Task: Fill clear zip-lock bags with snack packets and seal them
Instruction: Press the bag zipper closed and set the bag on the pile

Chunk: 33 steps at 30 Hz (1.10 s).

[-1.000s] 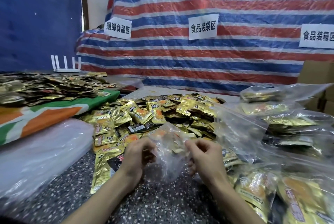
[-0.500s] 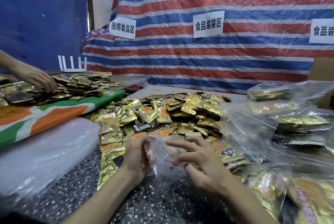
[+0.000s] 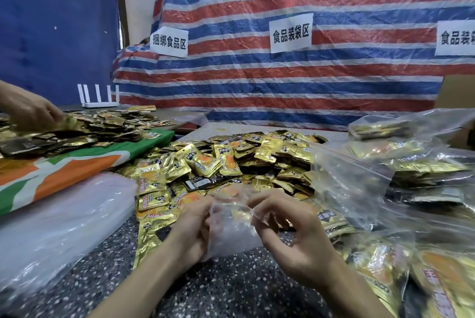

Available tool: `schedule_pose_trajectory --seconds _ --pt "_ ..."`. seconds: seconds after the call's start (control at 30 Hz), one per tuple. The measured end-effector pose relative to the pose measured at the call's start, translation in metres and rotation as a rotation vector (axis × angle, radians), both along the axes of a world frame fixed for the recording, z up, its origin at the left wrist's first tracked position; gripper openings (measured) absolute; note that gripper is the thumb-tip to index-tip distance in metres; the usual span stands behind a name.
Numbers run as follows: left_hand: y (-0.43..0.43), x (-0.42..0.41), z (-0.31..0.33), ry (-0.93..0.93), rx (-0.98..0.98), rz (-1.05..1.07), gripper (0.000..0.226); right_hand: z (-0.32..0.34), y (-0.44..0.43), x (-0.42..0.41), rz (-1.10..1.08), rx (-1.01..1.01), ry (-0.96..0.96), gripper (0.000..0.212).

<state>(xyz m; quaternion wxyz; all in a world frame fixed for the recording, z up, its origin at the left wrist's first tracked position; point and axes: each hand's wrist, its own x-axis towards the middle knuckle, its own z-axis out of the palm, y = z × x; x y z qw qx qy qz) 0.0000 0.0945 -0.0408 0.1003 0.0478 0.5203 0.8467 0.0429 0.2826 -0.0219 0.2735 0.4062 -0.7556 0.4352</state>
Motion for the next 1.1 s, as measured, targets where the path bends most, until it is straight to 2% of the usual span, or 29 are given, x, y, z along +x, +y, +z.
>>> schedule_pose_trajectory --seconds 0.1,0.13,0.2,0.27,0.33,0.4,0.5,0.6,0.8,0.9,1.0,1.1 --pt "-0.002 -0.005 0.014 0.11 -0.134 -0.142 0.021 -0.004 0.0 -0.006 -0.069 -0.045 0.017 0.021" --pt "-0.004 -0.012 0.019 0.127 -0.134 -0.111 0.024 -0.005 0.001 -0.008 -0.084 -0.064 -0.001 0.025" --pt "-0.009 -0.039 0.024 0.155 -0.178 0.096 0.029 -0.008 0.003 -0.012 -0.096 -0.086 -0.035 0.024" --pt "-0.013 -0.07 0.025 0.24 -0.447 0.402 0.02 -0.01 0.005 -0.015 -0.1 -0.094 -0.055 0.019" --pt "-0.021 -0.102 0.017 0.294 -0.88 0.605 0.004 -0.01 0.005 -0.017 -0.104 -0.089 -0.038 0.01" --pt "-0.029 -0.124 0.005 0.224 -1.245 0.585 0.024 -0.009 0.005 -0.016 -0.101 -0.072 0.006 0.005" --pt "-0.033 -0.138 -0.013 0.081 -1.481 0.456 0.051 -0.01 0.003 -0.015 -0.091 -0.054 -0.011 0.014" --pt "-0.029 -0.139 -0.026 0.116 -1.523 0.569 0.053 -0.014 0.002 -0.017 -0.085 -0.046 -0.051 0.013" --pt "-0.028 -0.124 -0.022 0.279 -1.492 0.742 0.022 -0.016 0.005 -0.021 -0.106 -0.063 -0.055 0.014" --pt "-0.035 -0.119 -0.014 0.429 -1.509 0.834 0.023 -0.016 0.006 -0.021 -0.094 -0.088 -0.077 0.019" --pt "-0.048 -0.115 0.01 0.544 -1.412 0.903 0.019 -0.014 0.005 -0.021 -0.095 -0.087 -0.093 0.018" --pt "-0.055 -0.103 0.042 0.645 -1.31 0.841 0.015 -0.011 0.004 -0.018 -0.115 -0.049 -0.041 0.018"
